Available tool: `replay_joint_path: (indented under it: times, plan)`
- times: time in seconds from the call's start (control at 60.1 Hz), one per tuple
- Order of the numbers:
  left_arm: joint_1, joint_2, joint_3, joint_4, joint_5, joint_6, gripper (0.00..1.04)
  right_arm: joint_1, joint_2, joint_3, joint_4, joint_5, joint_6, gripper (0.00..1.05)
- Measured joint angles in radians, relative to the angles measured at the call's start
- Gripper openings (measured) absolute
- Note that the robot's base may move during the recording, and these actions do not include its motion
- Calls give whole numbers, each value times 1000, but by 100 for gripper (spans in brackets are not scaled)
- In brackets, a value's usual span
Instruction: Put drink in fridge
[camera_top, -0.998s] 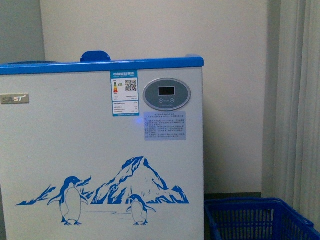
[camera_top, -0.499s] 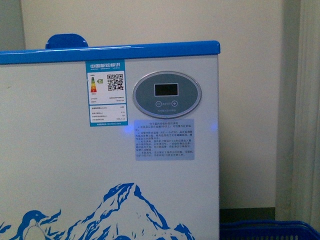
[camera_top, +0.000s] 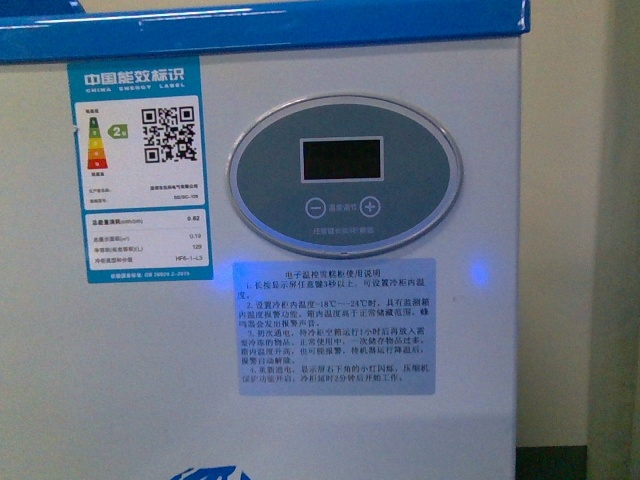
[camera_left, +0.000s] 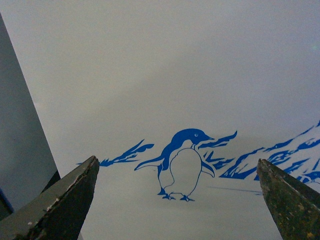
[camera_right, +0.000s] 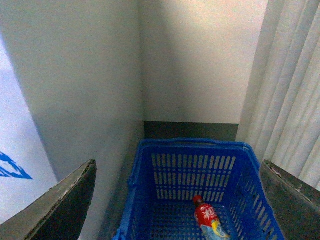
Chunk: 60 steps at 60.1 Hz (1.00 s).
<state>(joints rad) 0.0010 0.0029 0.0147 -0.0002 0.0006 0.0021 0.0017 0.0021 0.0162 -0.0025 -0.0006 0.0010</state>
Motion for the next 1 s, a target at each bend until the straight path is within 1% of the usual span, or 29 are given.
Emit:
replay_joint_path:
  times: [0.349, 0.399, 0.449, 0.499, 0.549, 0.599, 0.665, 0.715, 0.765, 0.815, 0.865, 0.998]
  plan:
    - [0, 0, 0, 0, 0, 0, 97, 1, 5, 2, -6, 10, 7, 97]
    - [0, 0, 0, 0, -1, 0, 97, 3, 42, 26, -79, 48, 34, 97]
    - [0, 0, 0, 0, -1, 0, 97, -13, 132, 84, -201, 48, 95, 97]
    - [0, 0, 0, 0, -1, 0, 97, -43, 221, 122, -266, 27, 118, 97]
    - [0, 0, 0, 0, 0, 0, 97, -91, 340, 148, -276, -16, 132, 97]
    - [0, 0, 0, 0, 0, 0, 97, -131, 426, 160, -252, -60, 135, 97]
    - [0, 0, 0, 0, -1, 0, 97, -213, 600, 190, -170, -122, 134, 97]
    - [0, 0, 0, 0, 0, 0, 97, -248, 687, 208, -115, -129, 130, 97]
    - [0, 0, 0, 0, 0, 0, 97, -286, 835, 239, -9, -124, 102, 97]
    - [0, 0, 0, 0, -1, 0, 97, -301, 927, 259, 55, -123, 82, 97]
    - [0, 0, 0, 0, 0, 0, 97, -315, 1129, 312, 182, -120, 43, 97]
    - [0, 0, 0, 0, -1, 0, 97, -308, 1437, 401, 339, -94, -22, 97]
